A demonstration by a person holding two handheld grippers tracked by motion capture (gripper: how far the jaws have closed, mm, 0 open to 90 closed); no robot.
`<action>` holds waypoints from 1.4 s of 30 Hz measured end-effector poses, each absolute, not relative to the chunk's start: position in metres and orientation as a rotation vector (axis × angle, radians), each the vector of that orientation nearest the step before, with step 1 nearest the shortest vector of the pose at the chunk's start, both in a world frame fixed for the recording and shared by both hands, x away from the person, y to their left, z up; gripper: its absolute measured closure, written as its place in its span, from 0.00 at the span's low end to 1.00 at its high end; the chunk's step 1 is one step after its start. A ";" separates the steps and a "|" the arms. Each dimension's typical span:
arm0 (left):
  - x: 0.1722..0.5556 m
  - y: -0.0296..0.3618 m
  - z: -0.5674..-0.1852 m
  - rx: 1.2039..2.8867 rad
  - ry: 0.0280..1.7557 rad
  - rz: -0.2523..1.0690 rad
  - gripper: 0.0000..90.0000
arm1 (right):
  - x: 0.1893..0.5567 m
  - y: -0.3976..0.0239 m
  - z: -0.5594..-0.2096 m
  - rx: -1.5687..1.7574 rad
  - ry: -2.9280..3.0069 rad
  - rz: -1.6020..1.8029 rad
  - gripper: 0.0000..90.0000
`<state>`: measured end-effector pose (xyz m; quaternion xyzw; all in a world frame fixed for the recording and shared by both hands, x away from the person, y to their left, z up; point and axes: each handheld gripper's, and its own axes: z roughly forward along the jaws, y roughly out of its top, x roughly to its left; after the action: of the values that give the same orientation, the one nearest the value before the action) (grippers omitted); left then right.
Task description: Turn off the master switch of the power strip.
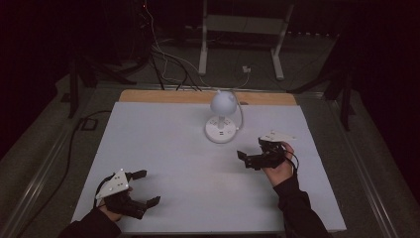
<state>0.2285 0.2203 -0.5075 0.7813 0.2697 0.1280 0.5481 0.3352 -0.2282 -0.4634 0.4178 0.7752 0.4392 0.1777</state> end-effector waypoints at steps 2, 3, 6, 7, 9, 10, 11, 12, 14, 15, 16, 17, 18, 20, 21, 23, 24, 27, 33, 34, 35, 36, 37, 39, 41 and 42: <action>0.229 0.220 -0.507 1.851 0.640 0.305 0.00 | 0.328 -0.233 -0.464 1.183 2.195 1.244 0.00; 0.229 0.220 -0.507 1.849 0.640 0.305 0.00 | 0.325 -0.236 -0.464 1.185 2.195 1.245 0.00; 0.229 0.220 -0.508 1.852 0.638 0.304 0.00 | 0.314 -0.243 -0.466 1.186 2.197 1.253 0.00; 0.229 0.220 -0.508 1.854 0.638 0.303 0.00 | 0.310 -0.245 -0.466 1.182 2.195 1.254 0.00; 0.229 0.220 -0.508 1.851 0.638 0.304 0.00 | 0.303 -0.250 -0.467 1.181 2.188 1.256 0.00; 0.228 0.220 -0.507 1.851 0.637 0.304 0.00 | 0.296 -0.255 -0.469 1.179 2.182 1.261 0.00; 0.228 0.220 -0.507 1.851 0.637 0.306 0.00 | 0.296 -0.255 -0.469 1.179 2.182 1.261 0.00; 0.228 0.220 -0.507 1.851 0.637 0.307 0.00 | 0.293 -0.257 -0.470 1.178 2.184 1.258 0.00; 0.228 0.220 -0.507 1.852 0.636 0.306 0.00 | 0.283 -0.263 -0.474 1.173 2.179 1.249 0.00; 0.228 0.220 -0.507 1.852 0.636 0.306 0.00 | 0.281 -0.266 -0.476 1.172 2.181 1.246 0.00; 0.228 0.220 -0.507 1.854 0.636 0.307 0.00 | 0.279 -0.268 -0.478 1.172 2.177 1.242 0.00; 0.228 0.220 -0.507 1.853 0.635 0.305 0.00 | 0.277 -0.271 -0.481 1.177 2.179 1.240 0.00; 0.228 0.220 -0.507 1.853 0.635 0.306 0.00 | 0.277 -0.271 -0.481 1.177 2.179 1.240 0.00; 0.228 0.220 -0.507 1.852 0.635 0.307 0.00 | 0.272 -0.278 -0.486 1.190 2.180 1.228 0.00; 0.228 0.220 -0.507 1.852 0.636 0.307 0.00 | 0.271 -0.280 -0.488 1.193 2.181 1.224 0.00; 0.229 0.220 -0.507 1.852 0.636 0.307 0.00 | 0.267 -0.284 -0.492 1.195 2.186 1.209 0.00; 0.228 0.220 -0.507 1.853 0.636 0.307 0.00 | 0.265 -0.286 -0.493 1.192 2.193 1.213 0.00; 0.228 0.220 -0.507 1.855 0.635 0.307 0.00 | 0.262 -0.289 -0.496 1.197 2.204 1.207 0.00; 0.228 0.220 -0.508 1.856 0.635 0.307 0.00 | 0.250 -0.300 -0.505 1.209 2.227 1.211 0.00; 0.228 0.220 -0.508 1.856 0.636 0.306 0.00 | 0.249 -0.302 -0.507 1.202 2.237 1.203 0.00; 0.228 0.220 -0.507 1.856 0.635 0.307 0.00 | 0.248 -0.303 -0.509 1.203 2.241 1.190 0.00; 0.228 0.220 -0.507 1.857 0.634 0.307 0.00 | 0.247 -0.304 -0.511 1.204 2.248 1.183 0.00; 0.228 0.220 -0.507 1.857 0.634 0.307 0.00 | 0.247 -0.304 -0.511 1.204 2.248 1.183 0.00; 0.228 0.220 -0.508 1.858 0.632 0.306 0.00 | 0.245 -0.308 -0.516 1.217 2.266 1.171 0.00; 0.228 0.219 -0.508 1.858 0.631 0.305 0.00 | 0.245 -0.308 -0.517 1.212 2.271 1.158 0.00; 0.228 0.219 -0.508 1.859 0.629 0.305 0.00 | 0.246 -0.309 -0.518 1.208 2.271 1.154 0.00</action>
<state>0.2279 0.2193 -0.5076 0.7842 0.2655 0.1287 0.5459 0.2458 -0.3088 -0.5183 0.4230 0.7951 0.4039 0.1604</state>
